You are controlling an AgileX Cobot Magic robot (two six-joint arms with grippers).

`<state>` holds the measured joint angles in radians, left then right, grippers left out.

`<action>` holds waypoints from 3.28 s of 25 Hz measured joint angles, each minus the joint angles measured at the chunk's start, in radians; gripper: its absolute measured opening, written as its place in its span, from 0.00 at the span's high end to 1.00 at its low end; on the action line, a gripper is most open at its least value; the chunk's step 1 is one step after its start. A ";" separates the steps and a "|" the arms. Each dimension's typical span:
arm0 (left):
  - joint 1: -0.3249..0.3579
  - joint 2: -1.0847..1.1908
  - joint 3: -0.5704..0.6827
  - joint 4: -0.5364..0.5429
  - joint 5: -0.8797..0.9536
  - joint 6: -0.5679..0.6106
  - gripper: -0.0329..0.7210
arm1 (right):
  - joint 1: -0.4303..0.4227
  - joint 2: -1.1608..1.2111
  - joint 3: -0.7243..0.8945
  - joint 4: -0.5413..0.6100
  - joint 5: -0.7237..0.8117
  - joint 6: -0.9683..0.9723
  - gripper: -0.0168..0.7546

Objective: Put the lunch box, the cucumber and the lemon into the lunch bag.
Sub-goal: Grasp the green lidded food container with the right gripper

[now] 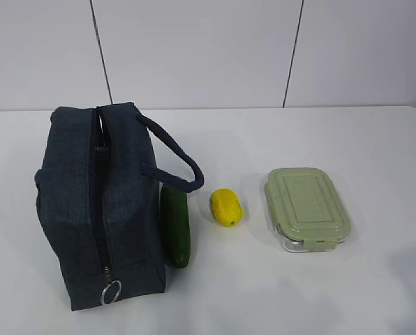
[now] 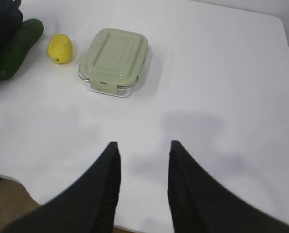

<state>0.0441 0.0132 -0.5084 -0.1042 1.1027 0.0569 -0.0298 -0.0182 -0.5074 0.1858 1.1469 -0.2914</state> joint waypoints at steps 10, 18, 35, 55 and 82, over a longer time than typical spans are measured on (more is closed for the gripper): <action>0.000 0.000 0.000 -0.002 0.000 0.000 0.65 | 0.000 0.000 0.000 0.000 0.000 0.000 0.67; 0.000 0.000 0.000 -0.002 0.000 0.000 0.65 | 0.000 0.000 0.000 0.000 0.002 0.000 0.67; 0.000 0.000 0.000 -0.002 0.000 0.000 0.65 | 0.000 0.000 0.000 0.000 0.002 0.000 0.67; 0.000 0.000 0.000 -0.002 0.000 0.000 0.65 | 0.000 0.637 -0.200 0.103 -0.100 0.043 0.27; 0.000 0.000 0.000 -0.002 0.000 0.000 0.65 | -0.275 1.490 -0.380 0.783 0.012 -0.754 0.27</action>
<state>0.0441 0.0132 -0.5084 -0.1059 1.1027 0.0569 -0.3048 1.4716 -0.8874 0.9687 1.1588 -1.0453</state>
